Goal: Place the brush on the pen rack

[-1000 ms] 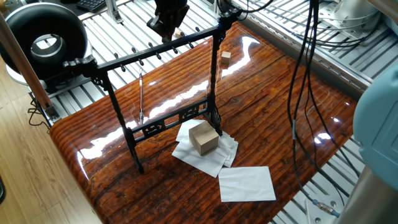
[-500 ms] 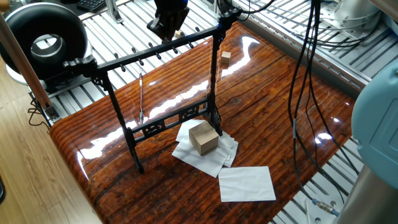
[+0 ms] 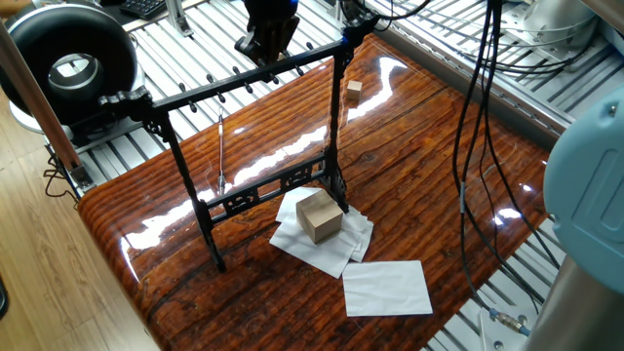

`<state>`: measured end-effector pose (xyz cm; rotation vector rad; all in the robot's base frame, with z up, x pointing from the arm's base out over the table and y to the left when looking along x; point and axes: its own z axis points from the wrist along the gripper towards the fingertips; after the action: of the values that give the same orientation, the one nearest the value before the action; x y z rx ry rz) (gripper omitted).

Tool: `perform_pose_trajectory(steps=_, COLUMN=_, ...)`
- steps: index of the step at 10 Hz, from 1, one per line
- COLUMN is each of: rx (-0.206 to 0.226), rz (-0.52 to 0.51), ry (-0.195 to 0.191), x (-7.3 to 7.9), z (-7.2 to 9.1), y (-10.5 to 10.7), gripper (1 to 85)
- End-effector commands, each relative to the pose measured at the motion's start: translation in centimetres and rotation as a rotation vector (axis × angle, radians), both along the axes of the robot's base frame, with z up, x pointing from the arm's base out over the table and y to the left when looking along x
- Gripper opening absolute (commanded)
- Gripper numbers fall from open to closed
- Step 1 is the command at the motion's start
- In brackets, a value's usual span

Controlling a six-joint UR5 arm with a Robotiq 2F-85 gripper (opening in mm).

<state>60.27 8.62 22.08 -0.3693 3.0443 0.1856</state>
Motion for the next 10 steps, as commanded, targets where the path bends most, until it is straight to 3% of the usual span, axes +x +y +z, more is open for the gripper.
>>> perform_pose_trajectory(steps=1, rx=0.014, rz=0.017, ry=-0.012, x=0.2, z=0.2, y=0.3, gripper=1.0)
perform_pose_trajectory(steps=2, rx=0.018, rz=0.027, ry=-0.019, x=0.4, z=0.2, y=0.4, gripper=1.0)
perform_pose_trajectory(steps=6, rx=0.047, rz=0.007, ry=0.022, x=-0.6, z=0.3, y=1.1, gripper=1.0)
perform_pose_trajectory(steps=10, rx=0.038, rz=-0.009, ry=0.021, x=-0.5, z=0.3, y=0.9, gripper=1.0)
